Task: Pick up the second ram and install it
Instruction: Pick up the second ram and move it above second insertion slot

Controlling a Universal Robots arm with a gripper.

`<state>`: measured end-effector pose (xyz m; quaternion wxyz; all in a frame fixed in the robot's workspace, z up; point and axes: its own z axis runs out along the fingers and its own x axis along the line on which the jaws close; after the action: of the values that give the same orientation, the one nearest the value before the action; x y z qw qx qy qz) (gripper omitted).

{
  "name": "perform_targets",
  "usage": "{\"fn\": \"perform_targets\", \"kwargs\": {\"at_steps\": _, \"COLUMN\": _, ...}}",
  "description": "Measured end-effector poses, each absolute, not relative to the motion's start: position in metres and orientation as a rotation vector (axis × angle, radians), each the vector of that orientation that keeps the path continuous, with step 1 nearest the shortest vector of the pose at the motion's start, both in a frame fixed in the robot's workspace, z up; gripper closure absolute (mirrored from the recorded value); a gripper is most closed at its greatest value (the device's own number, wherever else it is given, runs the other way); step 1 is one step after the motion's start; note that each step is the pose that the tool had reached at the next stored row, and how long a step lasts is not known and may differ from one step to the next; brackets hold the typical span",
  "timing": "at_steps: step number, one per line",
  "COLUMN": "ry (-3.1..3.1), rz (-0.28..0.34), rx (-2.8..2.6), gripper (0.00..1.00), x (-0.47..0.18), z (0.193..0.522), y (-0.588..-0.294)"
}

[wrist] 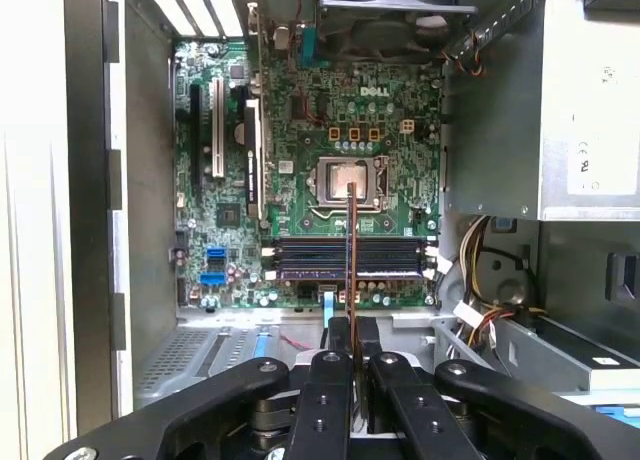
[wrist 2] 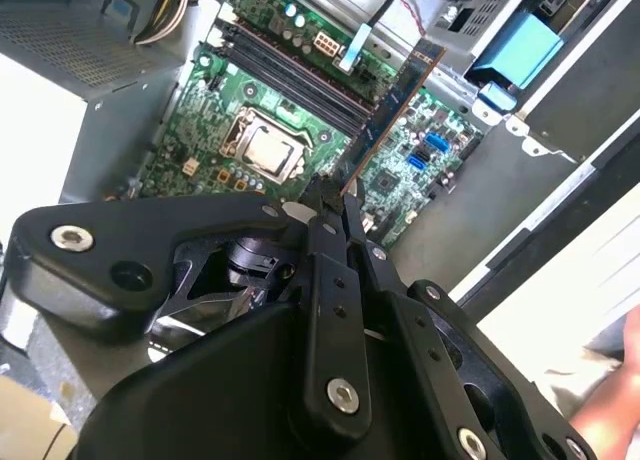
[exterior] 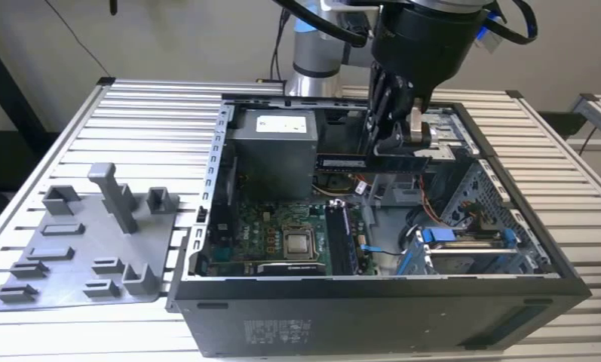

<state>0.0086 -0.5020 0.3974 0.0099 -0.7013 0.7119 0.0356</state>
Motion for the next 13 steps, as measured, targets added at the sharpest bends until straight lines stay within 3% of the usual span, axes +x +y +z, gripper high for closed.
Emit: {"fn": "perform_targets", "kwargs": {"at_steps": 13, "ry": 2.223, "rz": 0.109, "rx": -2.187, "gripper": 0.86, "x": 0.009, "z": 0.397, "y": -0.473}}
